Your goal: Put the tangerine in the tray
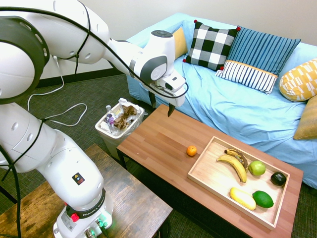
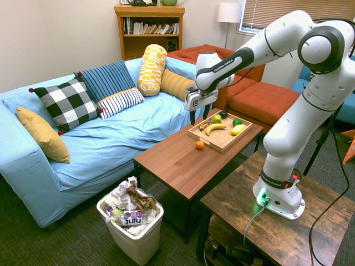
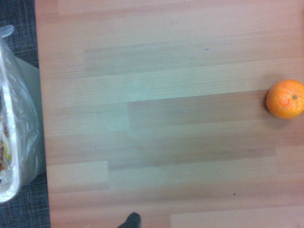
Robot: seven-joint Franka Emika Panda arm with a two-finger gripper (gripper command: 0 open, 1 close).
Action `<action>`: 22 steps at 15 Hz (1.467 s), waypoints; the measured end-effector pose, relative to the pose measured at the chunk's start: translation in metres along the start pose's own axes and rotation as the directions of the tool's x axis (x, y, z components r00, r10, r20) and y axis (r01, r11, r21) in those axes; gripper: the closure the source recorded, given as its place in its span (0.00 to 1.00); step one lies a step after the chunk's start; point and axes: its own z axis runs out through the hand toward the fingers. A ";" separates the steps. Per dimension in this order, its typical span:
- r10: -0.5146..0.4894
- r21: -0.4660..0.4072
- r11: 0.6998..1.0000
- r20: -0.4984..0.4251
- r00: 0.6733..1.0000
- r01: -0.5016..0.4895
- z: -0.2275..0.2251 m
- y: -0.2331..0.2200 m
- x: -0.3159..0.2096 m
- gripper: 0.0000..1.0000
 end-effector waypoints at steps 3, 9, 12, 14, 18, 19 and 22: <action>0.028 0.008 1.000 -0.016 0.999 -0.028 0.005 -0.003 0.005 0.00; 0.243 -0.029 0.969 -0.067 0.968 -0.245 0.078 -0.014 0.078 0.00; 0.325 -0.078 0.941 -0.058 0.944 -0.329 0.120 -0.002 0.113 0.00; 0.363 -0.101 0.925 -0.052 0.930 -0.367 0.151 0.004 0.131 0.00; 0.432 -0.144 0.890 -0.033 0.901 -0.432 0.211 0.009 0.159 0.00; 0.443 -0.152 0.884 -0.028 0.896 -0.442 0.223 0.008 0.163 0.00; 0.466 -0.174 0.870 -0.013 0.885 -0.461 0.251 0.011 0.171 0.00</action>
